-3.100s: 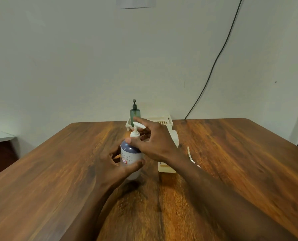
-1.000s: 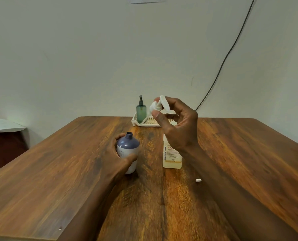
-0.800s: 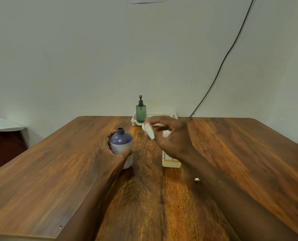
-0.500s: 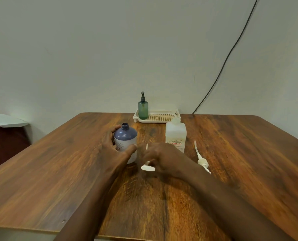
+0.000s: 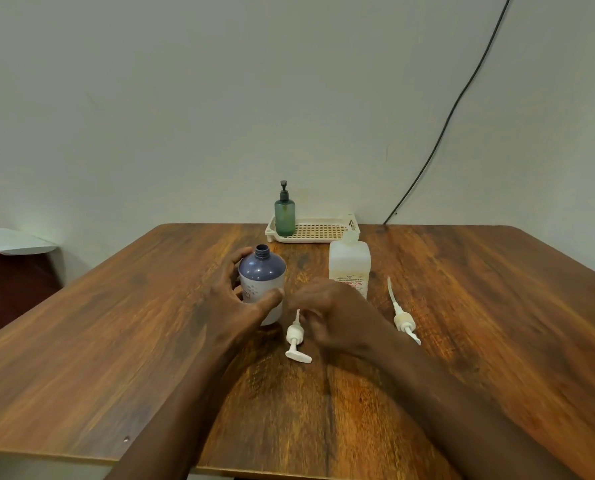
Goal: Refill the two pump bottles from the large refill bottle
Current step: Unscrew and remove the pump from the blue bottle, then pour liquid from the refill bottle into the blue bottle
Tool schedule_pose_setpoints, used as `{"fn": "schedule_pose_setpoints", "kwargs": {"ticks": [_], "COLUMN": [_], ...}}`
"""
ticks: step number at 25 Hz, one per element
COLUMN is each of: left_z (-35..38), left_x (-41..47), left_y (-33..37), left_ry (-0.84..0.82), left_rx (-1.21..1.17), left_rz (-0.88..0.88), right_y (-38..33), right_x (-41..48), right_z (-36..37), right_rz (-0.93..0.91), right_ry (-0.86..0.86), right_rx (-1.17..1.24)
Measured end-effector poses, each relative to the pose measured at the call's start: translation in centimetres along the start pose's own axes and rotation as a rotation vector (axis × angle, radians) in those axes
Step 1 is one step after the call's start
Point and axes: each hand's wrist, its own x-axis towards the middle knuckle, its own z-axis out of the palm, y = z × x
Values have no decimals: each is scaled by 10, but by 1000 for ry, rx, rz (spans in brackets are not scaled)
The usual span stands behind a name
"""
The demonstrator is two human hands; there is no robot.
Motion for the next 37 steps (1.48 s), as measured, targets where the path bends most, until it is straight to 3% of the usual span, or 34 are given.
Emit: {"fn": "schedule_pose_setpoints", "kwargs": {"ticks": [4,6,10,14,17,20,28,32,37], "left_z": [8,14,32,51,63,67,73,81,84], "left_x": [1,7,28,42,37,35,27,22,17], "left_y": [16,24,32,30,22,15,18,25,26], "left_ry": [-22,-26,-22,-44,-39,-41,-83,-115,-136], "left_rx": [-24,-28,-76,-147,-193,-195,-157,-123,-103], "left_rz": [56,103,156,194,186,201,227,227,234], "right_y": [8,17,37,55,66,72,75,79,83], "right_x": [2,1,-3,-7,-15,-16,-17,-23,-25], "right_z": [-22,-35,-45,-35,-25,-23,-44,-45,-43], "right_rz": [-55,21,287,505,556,577,443,392,361], "right_ry": [438,551,540,471,331,327,665,646,614], "right_rx": [-141,-227,-210,165,419,534,-60,-291,-378]}}
